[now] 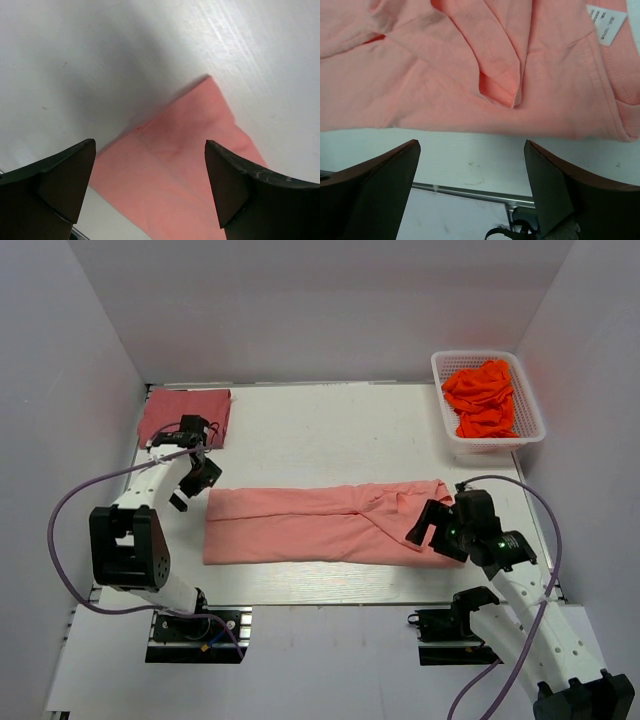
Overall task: Fold and stack the t-shirts
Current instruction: Fold the other side of the tshirt into a rectangle
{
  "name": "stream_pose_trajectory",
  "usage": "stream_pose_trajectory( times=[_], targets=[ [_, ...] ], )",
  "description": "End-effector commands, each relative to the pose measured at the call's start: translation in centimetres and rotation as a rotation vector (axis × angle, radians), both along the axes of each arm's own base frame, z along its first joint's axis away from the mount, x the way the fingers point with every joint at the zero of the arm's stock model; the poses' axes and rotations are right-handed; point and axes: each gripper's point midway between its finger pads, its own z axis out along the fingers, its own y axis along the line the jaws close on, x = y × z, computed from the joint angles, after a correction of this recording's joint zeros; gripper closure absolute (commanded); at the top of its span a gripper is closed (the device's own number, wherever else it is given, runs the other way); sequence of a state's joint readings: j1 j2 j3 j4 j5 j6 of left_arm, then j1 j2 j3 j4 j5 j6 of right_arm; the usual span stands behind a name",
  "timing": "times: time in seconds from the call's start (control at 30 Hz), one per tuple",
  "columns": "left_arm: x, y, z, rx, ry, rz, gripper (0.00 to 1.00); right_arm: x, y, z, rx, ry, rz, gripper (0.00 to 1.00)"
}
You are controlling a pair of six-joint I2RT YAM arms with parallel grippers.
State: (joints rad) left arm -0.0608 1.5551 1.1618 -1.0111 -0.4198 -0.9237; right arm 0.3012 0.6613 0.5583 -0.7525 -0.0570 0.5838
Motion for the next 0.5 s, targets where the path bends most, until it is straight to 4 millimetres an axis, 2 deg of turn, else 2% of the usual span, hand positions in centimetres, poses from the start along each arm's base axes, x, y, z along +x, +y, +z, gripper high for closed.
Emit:
stream_pose_trajectory(
  times=[0.0,0.03,0.1,0.13,0.17,0.2,0.23,0.27,0.3,0.4,0.47],
  targets=[
    [2.5,-1.6,3.9,-0.053,-0.159,-0.085,0.00,1.2,-0.5,2.5,-0.006,-0.047,-0.065,0.10],
    [3.2,-2.8,4.0,-0.111,-0.183,-0.127,0.00,2.5,-0.1,2.8,0.005,-0.076,-0.061,0.10],
    [4.4,-4.9,3.6,-0.200,-0.221,-0.258,0.00,2.8,1.0,2.3,0.041,-0.055,-0.028,0.10],
    [5.3,-7.0,3.3,-0.287,-0.272,-0.311,0.00,3.5,2.7,2.6,0.109,-0.069,0.032,0.10],
    [5.7,-7.9,3.1,-0.327,-0.294,-0.346,0.00,3.8,3.1,2.0,0.123,-0.045,0.041,0.10],
    [6.0,-9.3,2.3,-0.368,-0.303,-0.411,0.00,4.1,3.6,1.9,0.142,-0.037,0.047,0.10],
    [6.5,-10.6,1.1,-0.435,-0.314,-0.444,0.00,4.9,5.0,2.0,0.199,-0.045,0.083,0.10],
    [6.6,-11.5,0.5,-0.461,-0.304,-0.463,0.00,5.4,5.3,1.5,0.204,-0.026,0.088,0.10],
    [6.3,-12.3,-0.4,-0.482,-0.274,-0.479,0.00,6.4,5.8,2.3,0.227,-0.054,0.089,0.10],
    [5.8,-12.6,-2.9,-0.470,-0.182,-0.479,0.00,7.8,6.7,1.6,0.234,-0.041,0.113,0.10],
    [4.5,-12.5,-4.3,-0.463,-0.130,-0.472,0.00,8.2,6.2,-0.2,0.187,0.020,0.081,0.10]
  ],
)
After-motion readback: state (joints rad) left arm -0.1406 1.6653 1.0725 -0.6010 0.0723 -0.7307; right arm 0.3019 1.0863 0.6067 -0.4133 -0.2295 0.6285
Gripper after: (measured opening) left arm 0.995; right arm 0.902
